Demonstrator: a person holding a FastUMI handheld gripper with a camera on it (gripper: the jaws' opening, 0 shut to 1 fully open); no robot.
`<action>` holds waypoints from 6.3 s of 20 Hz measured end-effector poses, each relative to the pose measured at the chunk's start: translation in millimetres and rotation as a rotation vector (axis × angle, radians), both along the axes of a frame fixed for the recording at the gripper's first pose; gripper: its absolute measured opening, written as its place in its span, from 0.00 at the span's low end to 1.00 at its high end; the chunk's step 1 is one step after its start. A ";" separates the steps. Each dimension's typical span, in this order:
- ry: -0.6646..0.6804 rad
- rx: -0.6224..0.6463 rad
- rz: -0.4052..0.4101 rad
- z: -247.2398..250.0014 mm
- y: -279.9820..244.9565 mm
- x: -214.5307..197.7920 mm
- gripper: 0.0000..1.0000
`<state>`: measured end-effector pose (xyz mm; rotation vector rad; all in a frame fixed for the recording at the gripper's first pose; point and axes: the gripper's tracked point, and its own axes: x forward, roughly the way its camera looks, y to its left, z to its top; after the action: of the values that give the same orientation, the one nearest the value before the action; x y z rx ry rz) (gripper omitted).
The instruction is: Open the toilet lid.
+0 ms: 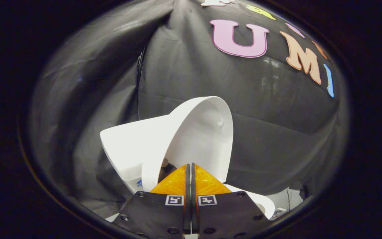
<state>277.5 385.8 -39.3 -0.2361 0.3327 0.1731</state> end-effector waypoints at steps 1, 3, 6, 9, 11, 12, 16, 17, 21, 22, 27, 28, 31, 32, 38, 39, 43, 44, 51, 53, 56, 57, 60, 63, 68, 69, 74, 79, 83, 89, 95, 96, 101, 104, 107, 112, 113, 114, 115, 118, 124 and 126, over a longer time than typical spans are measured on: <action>0.001 0.000 0.001 -1.0 -0.4 -0.1 0.02; -0.022 -0.001 -0.014 3.9 -6.0 -1.1 0.01; -0.069 0.046 -0.018 21.5 -19.6 -4.9 0.01; -0.120 0.058 -0.013 39.4 -37.6 -6.3 0.02; -0.149 0.054 -0.001 50.1 -53.0 -11.6 0.15; -0.156 0.058 0.015 53.4 -58.0 -14.2 0.27; -0.157 0.122 0.093 61.7 -82.8 -33.0 0.44; -0.164 0.112 0.084 63.4 -98.9 -37.7 0.45; -0.164 0.147 0.121 65.8 -149.5 -72.4 0.46; -0.182 0.142 0.120 69.6 -165.2 -81.4 0.46; -0.272 0.121 -0.005 82.1 -268.2 -124.2 0.46; -0.292 0.128 -0.033 85.5 -284.9 -132.3 0.46; -0.292 0.137 -0.122 71.5 -327.9 -152.4 0.46; -0.277 0.136 -0.136 65.1 -337.5 -158.6 0.46; -0.271 0.137 -0.169 38.0 -372.9 -188.9 0.46; -0.283 0.144 -0.169 36.9 -374.5 -193.0 0.46; -0.285 0.163 -0.193 24.2 -384.5 -201.6 0.46; -0.275 0.162 -0.197 21.0 -385.4 -204.2 0.46; -0.250 0.168 -0.186 16.8 -383.4 -225.8 0.46; -0.286 0.181 -0.180 25.8 -383.8 -231.7 0.46; -0.336 0.197 -0.175 39.5 -382.9 -238.4 0.46; -0.351 0.201 -0.165 42.7 -381.6 -240.9 0.46; -0.309 0.201 -0.176 30.4 -385.6 -254.0 0.46; -0.321 0.223 -0.172 36.4 -384.9 -266.1 0.45; -0.370 0.238 -0.164 46.3 -386.3 -281.5 0.45; -0.376 0.239 -0.165 48.1 -387.0 -281.0 0.45; -0.345 0.230 -0.168 40.2 -386.5 -280.0 0.45; -0.335 0.227 -0.172 40.0 -387.8 -282.2 0.75; -0.332 0.225 -0.169 40.0 -386.4 -280.3 0.92; -0.334 0.226 -0.169 40.5 -387.6 -280.5 0.92; -0.333 0.226 -0.169 41.3 -387.5 -280.0 0.92; -0.334 0.226 -0.169 41.5 -387.1 -280.3 0.92; -0.333 0.225 -0.169 40.7 -387.3 -280.4 0.92; -0.333 0.225 -0.169 41.3 -386.7 -279.5 0.92; -0.334 0.226 -0.169 40.6 -387.3 -279.2 0.92; -0.333 0.225 -0.168 41.6 -387.6 -280.8 0.92; -0.332 0.225 -0.168 40.9 -387.6 -280.7 0.92; -0.332 0.225 -0.168 41.3 -387.7 -280.8 0.92; -0.332 0.225 -0.168 41.1 -388.2 -281.0 0.92; -0.332 0.225 -0.168 41.5 -388.2 -280.7 0.92; -0.332 0.225 -0.167 41.1 -388.0 -280.6 0.92; -0.332 0.225 -0.167 41.2 -388.3 -280.9 0.92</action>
<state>-3.5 -2.6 1.9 -0.0118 0.0012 0.0042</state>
